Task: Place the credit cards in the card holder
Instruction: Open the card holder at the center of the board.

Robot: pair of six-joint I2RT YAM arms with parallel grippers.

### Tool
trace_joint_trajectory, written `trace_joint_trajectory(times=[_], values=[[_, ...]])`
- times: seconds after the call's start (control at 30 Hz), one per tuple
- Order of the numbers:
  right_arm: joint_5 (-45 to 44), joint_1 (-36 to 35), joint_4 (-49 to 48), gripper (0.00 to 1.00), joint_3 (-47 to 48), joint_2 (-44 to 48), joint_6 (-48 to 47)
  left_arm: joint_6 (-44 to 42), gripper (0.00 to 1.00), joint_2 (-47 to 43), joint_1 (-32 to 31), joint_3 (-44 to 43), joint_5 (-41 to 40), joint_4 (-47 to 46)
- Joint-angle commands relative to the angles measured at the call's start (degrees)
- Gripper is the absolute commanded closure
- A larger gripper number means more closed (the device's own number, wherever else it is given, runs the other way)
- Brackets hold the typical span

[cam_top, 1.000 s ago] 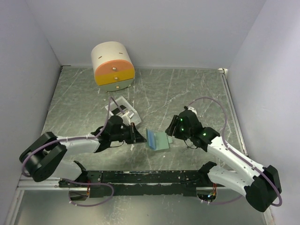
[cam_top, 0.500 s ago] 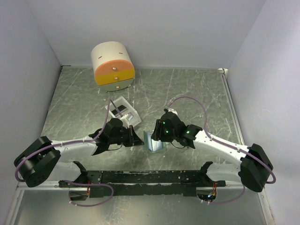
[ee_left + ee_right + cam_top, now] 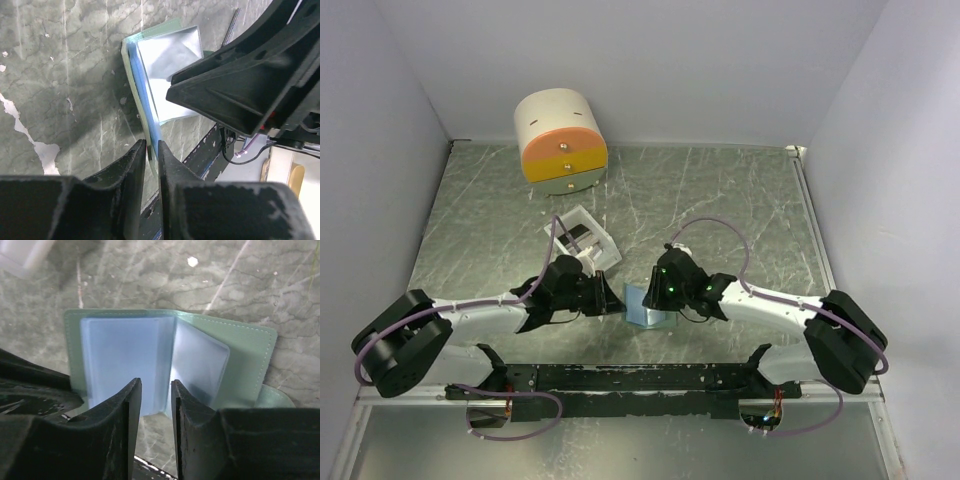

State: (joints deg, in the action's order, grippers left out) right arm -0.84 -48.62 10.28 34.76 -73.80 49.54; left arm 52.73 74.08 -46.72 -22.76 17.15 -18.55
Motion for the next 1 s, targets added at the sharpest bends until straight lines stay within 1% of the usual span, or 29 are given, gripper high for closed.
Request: trace_joint_trajectory(times=[0.0,0.1,0.17,0.23,0.33,0.4,0.5,0.53,0.67,0.73,0.9,0.97], values=[[-0.3,-0.3,-3.7,0.70,-2.2,-1.7,0.8,-0.4,0.70,1.8,-0.4,-0.2,1.5,-4.0],[0.4,-0.3,-5.4,0.71,-3.3,-2.2,0.8,-0.2,0.65,3.3,-0.5,-0.4,2.4,-5.2],[0.7,-0.2,-6.2,0.72,-3.6,-2.5,0.8,-0.1,0.63,3.7,-0.6,-0.5,2.3,-5.5],[0.7,-0.3,-6.6,0.73,-3.7,-2.8,0.7,-0.3,0.63,3.9,-0.6,-0.7,2.0,-5.6],[0.6,-0.3,-6.8,0.74,-4.0,-3.3,0.6,-0.5,0.65,3.9,-0.6,-1.0,1.6,-5.4],[0.8,-0.2,-7.3,0.74,-4.4,-3.4,0.7,-0.7,0.68,4.0,-0.6,-1.2,1.3,-5.3],[1.1,-0.3,-8.1,0.74,-5.0,-3.7,1.0,-0.6,0.77,4.4,-0.6,-1.1,1.4,-6.0],[1.3,-0.3,-8.5,0.74,-5.2,-3.8,1.1,-0.5,0.79,4.6,-0.6,-1.1,1.5,-6.2],[2.0,-0.3,-9.1,0.74,-5.6,-4.1,1.2,-0.4,0.92,4.7,-0.6,-1.1,2.5,-7.1],[2.7,-0.3,-9.4,0.72,-5.5,-3.3,1.0,-0.3,0.93,3.6,-0.7,-1.1,2.8,-6.7],[5.3,-0.4,-12.2,0.55,-6.4,1.6,0.1,-0.1,0.93,-0.1,-0.7,-0.2,2.1,-4.7],[6.3,-0.6,-13.2,0.49,-6.8,2.7,-0.2,0.1,0.93,-1.0,-0.7,0.3,1.4,-4.1]])
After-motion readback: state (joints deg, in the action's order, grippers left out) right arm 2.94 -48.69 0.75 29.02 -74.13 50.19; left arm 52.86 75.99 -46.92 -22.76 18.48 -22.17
